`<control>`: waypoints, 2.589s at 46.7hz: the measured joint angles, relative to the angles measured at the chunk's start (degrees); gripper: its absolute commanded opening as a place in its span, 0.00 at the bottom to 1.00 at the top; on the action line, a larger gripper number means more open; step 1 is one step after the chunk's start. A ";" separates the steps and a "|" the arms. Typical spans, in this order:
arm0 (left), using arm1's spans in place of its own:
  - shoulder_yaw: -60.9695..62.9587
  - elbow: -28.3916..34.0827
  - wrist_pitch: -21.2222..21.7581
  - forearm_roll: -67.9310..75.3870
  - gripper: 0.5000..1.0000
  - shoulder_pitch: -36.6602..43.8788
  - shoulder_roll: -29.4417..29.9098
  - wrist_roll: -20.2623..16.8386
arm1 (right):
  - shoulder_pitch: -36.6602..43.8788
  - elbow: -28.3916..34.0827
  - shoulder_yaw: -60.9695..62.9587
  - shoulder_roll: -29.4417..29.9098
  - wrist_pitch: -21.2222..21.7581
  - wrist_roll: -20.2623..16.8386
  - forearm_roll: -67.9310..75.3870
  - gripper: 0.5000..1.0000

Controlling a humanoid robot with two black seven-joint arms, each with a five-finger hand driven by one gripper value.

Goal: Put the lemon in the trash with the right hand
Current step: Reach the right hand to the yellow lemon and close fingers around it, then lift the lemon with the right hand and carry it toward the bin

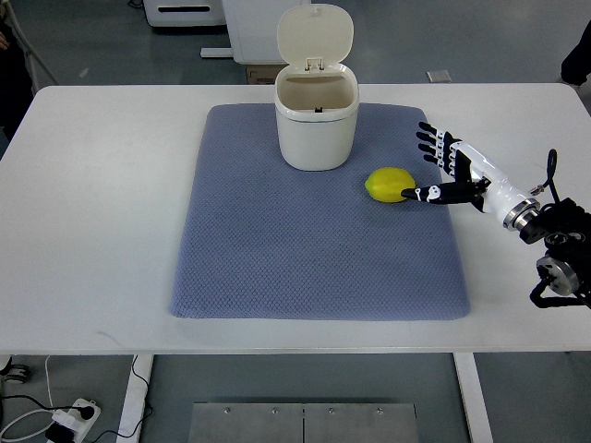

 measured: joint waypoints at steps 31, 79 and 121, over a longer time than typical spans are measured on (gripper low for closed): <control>0.01 0.01 0.00 0.00 1.00 0.03 0.00 0.00 | 3.09 -3.55 -7.38 4.83 -5.03 2.90 -2.24 0.84; 0.00 0.00 0.01 0.00 1.00 0.01 0.00 0.00 | 3.38 -10.65 -9.82 8.97 -4.82 6.17 -2.23 0.52; 0.00 0.00 -0.01 0.00 1.00 0.02 0.00 0.00 | 8.14 -11.51 -8.22 7.35 -3.76 6.53 -1.29 0.02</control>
